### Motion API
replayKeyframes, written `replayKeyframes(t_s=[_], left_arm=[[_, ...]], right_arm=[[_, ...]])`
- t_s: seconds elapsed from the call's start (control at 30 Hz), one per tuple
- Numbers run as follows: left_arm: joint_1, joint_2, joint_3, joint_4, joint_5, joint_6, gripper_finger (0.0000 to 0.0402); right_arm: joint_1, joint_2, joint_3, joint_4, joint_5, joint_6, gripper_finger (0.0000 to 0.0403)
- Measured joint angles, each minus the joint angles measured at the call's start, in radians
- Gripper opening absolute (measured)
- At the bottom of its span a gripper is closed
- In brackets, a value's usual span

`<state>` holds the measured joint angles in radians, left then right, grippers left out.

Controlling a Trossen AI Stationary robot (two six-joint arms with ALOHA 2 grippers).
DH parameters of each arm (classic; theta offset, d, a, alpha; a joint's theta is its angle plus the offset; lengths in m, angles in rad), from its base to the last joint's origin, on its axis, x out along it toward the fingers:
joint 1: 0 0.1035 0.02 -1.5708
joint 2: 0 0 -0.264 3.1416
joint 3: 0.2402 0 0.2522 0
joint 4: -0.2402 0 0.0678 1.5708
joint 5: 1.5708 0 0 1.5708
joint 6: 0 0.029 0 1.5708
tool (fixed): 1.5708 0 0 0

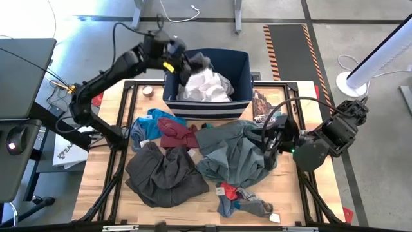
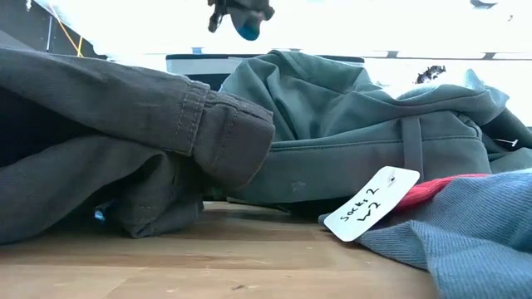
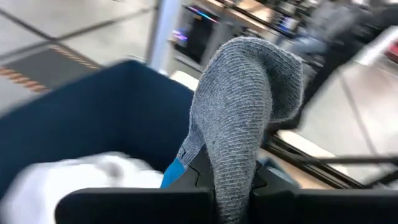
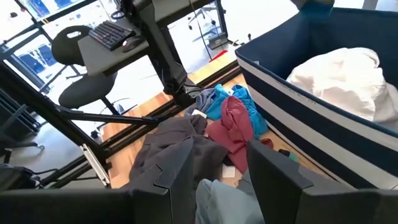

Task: Sort clothes
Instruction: Put the grey sock into the blue laundry bin

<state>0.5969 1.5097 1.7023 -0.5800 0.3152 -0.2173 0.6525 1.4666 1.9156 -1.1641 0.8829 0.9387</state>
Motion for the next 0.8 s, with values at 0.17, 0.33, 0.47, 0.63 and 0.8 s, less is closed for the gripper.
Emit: replayKeyframes(t_s=[0.17,0.33,0.47,0.63,0.8], left_arm=[[0.110,0.008,0.000,-0.027,-0.042,0.010,0.0001],[0.163,0.030,0.000,-0.122,-0.055,0.011,0.0001],[0.170,0.041,0.000,-0.202,-0.055,0.005,0.0004],[0.170,0.042,0.000,-0.225,-0.060,-0.031,0.0043],[0.169,0.042,0.000,-0.235,-0.107,-0.060,0.0114]], right_arm=[[0.004,0.010,0.000,0.000,0.005,0.004,0.0144],[0.004,0.034,0.000,0.001,0.005,0.007,0.0144],[0.004,0.050,0.000,0.005,0.005,0.008,0.0144],[0.004,0.054,0.000,0.000,0.003,0.033,0.0144],[0.004,0.054,0.000,-0.001,0.000,0.031,0.0144]])
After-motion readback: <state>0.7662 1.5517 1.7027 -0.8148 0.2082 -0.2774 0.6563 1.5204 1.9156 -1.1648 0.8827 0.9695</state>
